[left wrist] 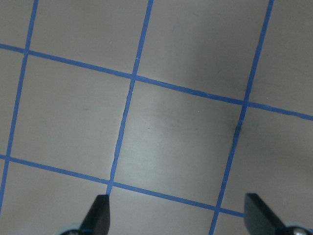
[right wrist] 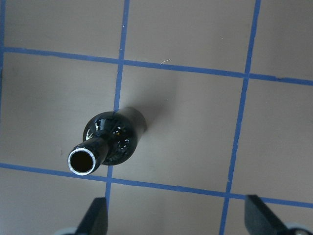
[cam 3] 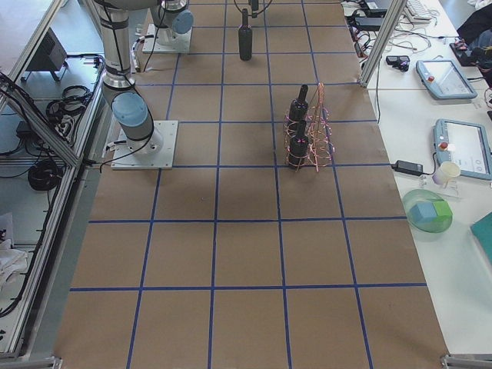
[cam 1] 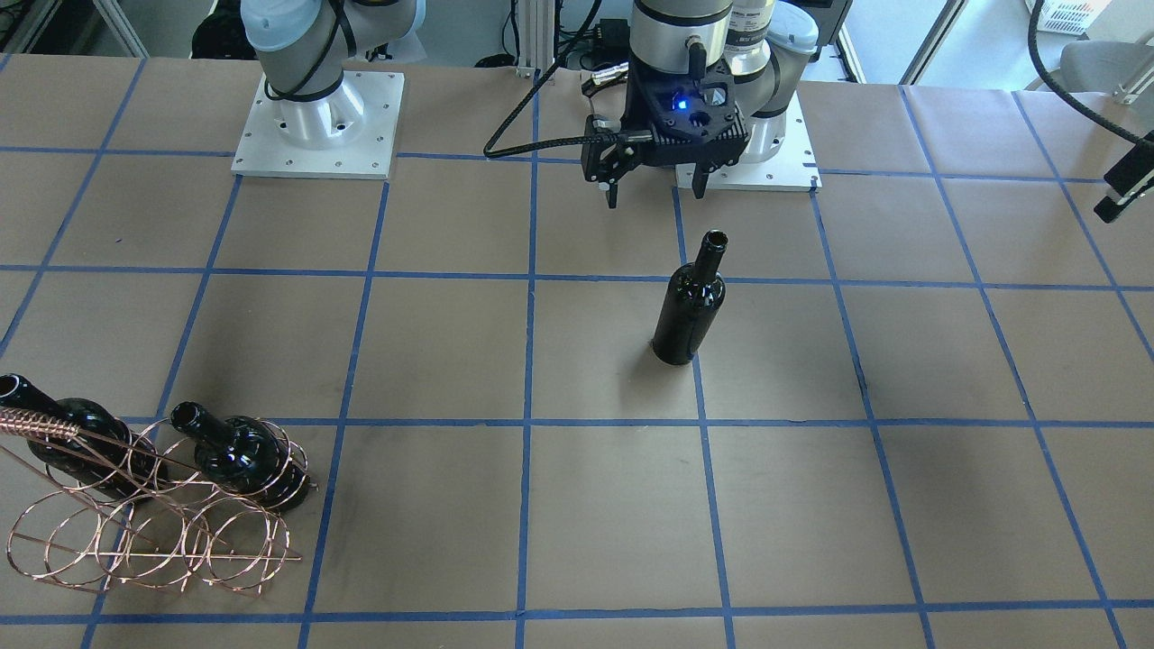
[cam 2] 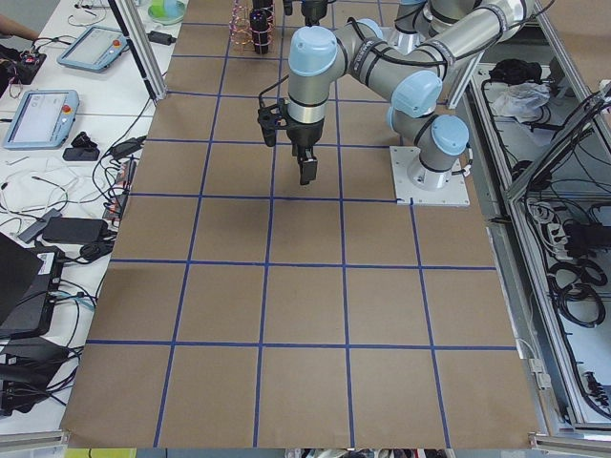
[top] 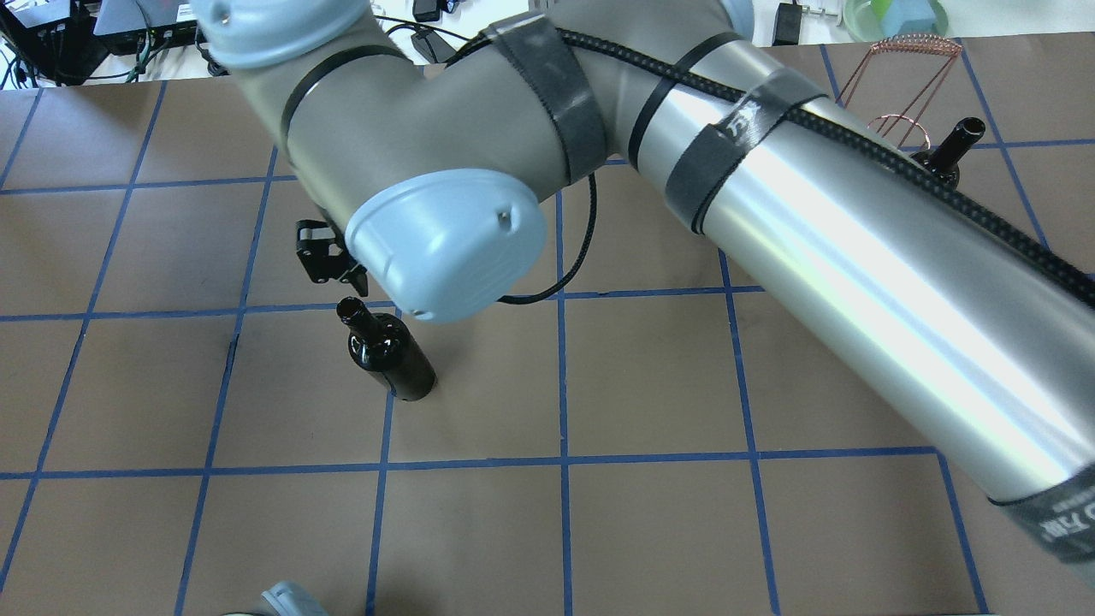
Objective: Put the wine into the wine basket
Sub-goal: 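Move the right gripper across to above the standing dark bottle, then lower the right gripper and grasp the dark bottle's neck, then lift the dark bottle with the right gripper and carry it to the basket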
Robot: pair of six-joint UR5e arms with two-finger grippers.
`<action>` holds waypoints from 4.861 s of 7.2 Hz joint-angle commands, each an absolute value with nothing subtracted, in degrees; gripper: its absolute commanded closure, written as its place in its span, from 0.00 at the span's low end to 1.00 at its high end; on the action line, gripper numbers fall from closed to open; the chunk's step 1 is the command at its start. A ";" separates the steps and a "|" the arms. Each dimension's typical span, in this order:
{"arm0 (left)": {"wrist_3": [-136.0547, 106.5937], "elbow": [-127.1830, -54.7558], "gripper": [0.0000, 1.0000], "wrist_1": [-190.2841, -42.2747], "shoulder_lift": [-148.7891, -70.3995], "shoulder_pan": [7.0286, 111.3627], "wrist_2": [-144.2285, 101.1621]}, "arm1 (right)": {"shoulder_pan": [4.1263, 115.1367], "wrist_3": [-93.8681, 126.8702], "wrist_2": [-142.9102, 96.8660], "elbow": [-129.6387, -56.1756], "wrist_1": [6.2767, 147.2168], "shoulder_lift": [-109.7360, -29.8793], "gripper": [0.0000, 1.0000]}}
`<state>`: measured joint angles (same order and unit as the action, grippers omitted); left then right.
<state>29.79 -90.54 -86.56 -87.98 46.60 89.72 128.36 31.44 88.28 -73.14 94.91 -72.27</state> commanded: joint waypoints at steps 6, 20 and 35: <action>29.71 -90.53 0.00 -85.34 -88.15 46.93 89.65 | 132.36 36.04 86.04 -71.98 105.71 -63.91 0.00; 29.62 -90.62 0.00 -85.43 -88.07 47.46 89.56 | 131.40 32.17 86.84 -72.51 105.91 -61.79 0.37; 5.59 -86.57 0.00 -95.01 -83.67 72.37 91.74 | 108.67 -1.10 89.47 -76.80 86.51 -80.91 1.00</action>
